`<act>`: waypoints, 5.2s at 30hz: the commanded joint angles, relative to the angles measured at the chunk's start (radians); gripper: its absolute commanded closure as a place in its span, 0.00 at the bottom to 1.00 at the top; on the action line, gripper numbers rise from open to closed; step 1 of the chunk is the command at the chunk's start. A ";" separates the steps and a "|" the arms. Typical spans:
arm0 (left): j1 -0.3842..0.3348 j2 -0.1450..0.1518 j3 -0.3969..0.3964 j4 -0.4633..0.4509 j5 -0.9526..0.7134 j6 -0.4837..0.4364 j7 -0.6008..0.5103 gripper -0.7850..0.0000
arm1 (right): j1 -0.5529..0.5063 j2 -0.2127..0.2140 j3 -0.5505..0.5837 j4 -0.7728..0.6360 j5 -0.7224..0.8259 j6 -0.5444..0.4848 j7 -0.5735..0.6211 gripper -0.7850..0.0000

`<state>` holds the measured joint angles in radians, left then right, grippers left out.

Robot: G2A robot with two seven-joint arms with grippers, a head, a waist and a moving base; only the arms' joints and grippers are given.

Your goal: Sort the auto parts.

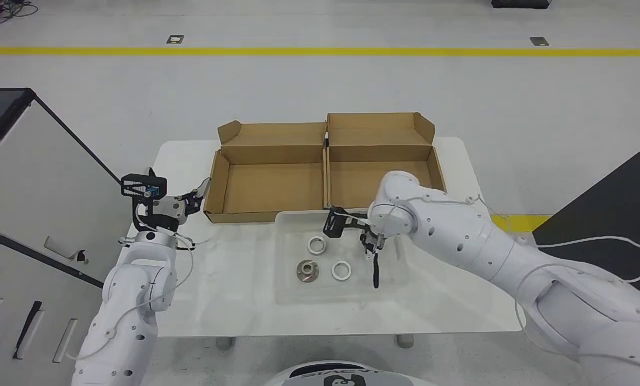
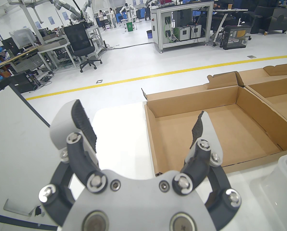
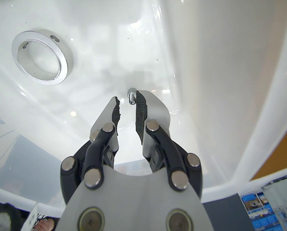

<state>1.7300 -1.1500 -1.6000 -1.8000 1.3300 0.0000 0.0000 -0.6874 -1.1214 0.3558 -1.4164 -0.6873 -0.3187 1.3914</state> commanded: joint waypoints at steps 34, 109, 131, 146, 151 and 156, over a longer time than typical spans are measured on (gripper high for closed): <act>0.000 0.000 0.000 0.000 0.000 0.000 0.000 0.00 | -0.189 0.202 0.523 -0.154 0.631 -0.280 -0.170 1.00; 0.000 0.000 0.000 0.000 0.000 0.000 0.000 0.00 | -0.188 0.018 0.732 -0.283 2.134 -0.107 -0.007 1.00; 0.000 0.000 0.000 0.000 0.000 0.000 0.000 0.00 | -0.204 0.011 0.816 -0.334 1.889 -0.041 -0.083 1.00; 0.000 0.000 0.000 0.000 0.000 0.000 0.000 0.00 | -0.223 -0.014 0.851 -0.317 1.948 -0.053 -0.054 1.00; 0.000 0.000 0.000 0.000 0.000 0.000 0.000 0.00 | -0.211 -0.006 0.877 -0.336 1.761 -0.006 -0.084 1.00; 0.000 0.000 0.000 0.000 0.000 0.000 0.000 0.00 | -0.207 0.000 0.891 -0.366 1.629 0.041 -0.108 1.00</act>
<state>1.7300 -1.1500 -1.6000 -1.8000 1.3300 0.0000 0.0000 -0.8940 -1.1224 1.2443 -1.7770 0.9642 -0.2866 1.2855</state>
